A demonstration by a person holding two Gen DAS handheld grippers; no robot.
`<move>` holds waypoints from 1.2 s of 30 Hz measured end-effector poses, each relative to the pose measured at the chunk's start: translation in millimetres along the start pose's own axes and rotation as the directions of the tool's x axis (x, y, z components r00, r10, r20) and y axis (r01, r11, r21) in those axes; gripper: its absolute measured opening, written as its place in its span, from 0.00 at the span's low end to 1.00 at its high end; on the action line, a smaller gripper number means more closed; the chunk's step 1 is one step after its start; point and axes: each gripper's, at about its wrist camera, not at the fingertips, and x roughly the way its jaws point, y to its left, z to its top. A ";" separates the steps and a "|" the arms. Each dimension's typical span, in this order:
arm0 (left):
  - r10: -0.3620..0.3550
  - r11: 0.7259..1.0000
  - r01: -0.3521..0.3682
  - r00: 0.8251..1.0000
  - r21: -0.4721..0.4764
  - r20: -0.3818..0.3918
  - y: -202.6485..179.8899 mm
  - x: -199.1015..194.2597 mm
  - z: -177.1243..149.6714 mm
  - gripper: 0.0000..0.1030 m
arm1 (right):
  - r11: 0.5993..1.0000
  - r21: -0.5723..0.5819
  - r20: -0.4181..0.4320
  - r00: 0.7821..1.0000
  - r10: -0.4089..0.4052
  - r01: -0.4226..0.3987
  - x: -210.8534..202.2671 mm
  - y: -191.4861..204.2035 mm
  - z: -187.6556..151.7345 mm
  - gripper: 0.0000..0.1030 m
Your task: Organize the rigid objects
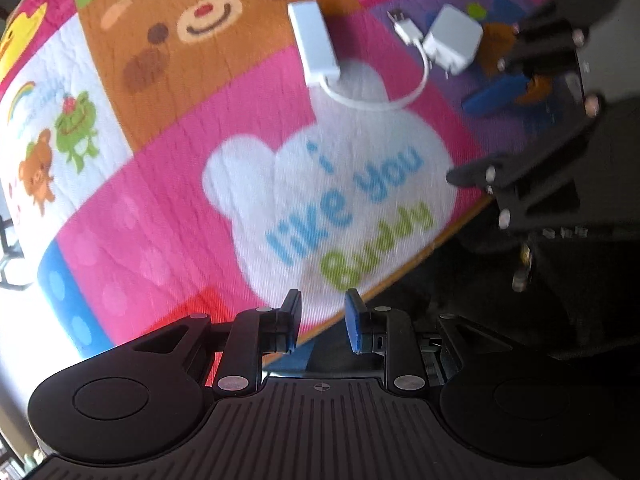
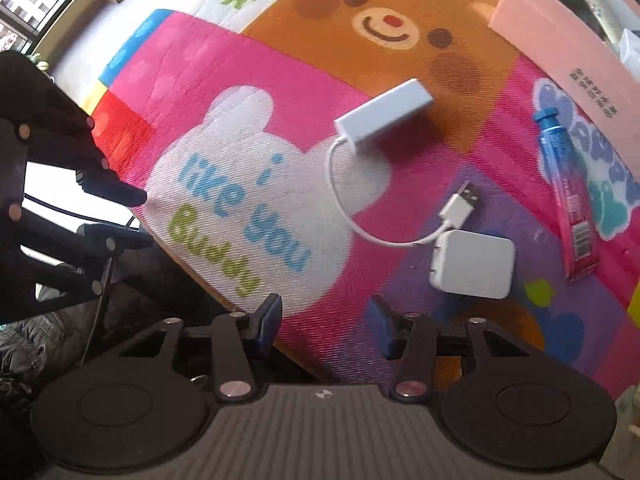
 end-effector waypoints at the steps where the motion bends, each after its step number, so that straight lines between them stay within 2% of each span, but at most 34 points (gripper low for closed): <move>1: 0.001 1.000 -0.001 1.000 -0.001 -0.002 0.1 -1.4 5.2 0.26 | 1.000 0.005 0.000 1.000 0.001 -0.001 -0.3 -2.9 -0.7 0.46; 6: 0.016 0.999 -0.015 1.000 0.030 -0.023 -4.0 -6.6 34.8 0.26 | 0.999 0.038 0.005 1.000 0.031 -0.031 -4.5 -22.4 -4.6 0.46; 12: 0.001 0.999 -0.002 1.000 0.051 0.013 -4.4 -21.0 72.8 0.26 | 0.995 0.099 0.019 1.000 0.014 -0.015 -10.7 -53.1 -9.6 0.46; 17: 0.024 0.998 -0.022 1.000 0.063 -0.018 0.2 -21.9 99.1 0.26 | 0.990 0.137 0.020 1.000 0.017 -0.020 -16.3 -69.5 -15.5 0.45; 27: 0.053 0.996 -0.050 0.998 0.078 -0.034 0.3 -16.3 124.1 0.26 | 0.990 0.140 0.031 0.999 0.029 -0.033 -12.1 -74.0 -24.1 0.45; 30: 0.033 0.997 -0.034 0.999 0.068 0.011 -4.9 -20.9 111.8 0.26 | 0.990 0.142 0.077 0.997 -0.011 0.000 -17.2 -74.1 -21.3 0.45; 32: 0.022 0.998 -0.026 0.997 0.058 0.073 -4.1 -28.6 116.2 0.26 | 0.991 0.117 0.179 0.979 -0.093 0.073 -32.0 -70.1 -25.4 0.45; 34: 0.033 0.998 -0.040 0.990 0.047 0.134 -6.8 -26.6 118.4 0.26 | 0.984 0.097 0.276 0.946 -0.171 0.150 -44.7 -66.3 -30.3 0.45; 36: 0.049 0.997 -0.057 0.982 0.043 0.185 -8.3 -22.3 119.7 0.27 | 0.978 0.083 0.337 0.918 -0.209 0.192 -51.5 -66.8 -33.6 0.46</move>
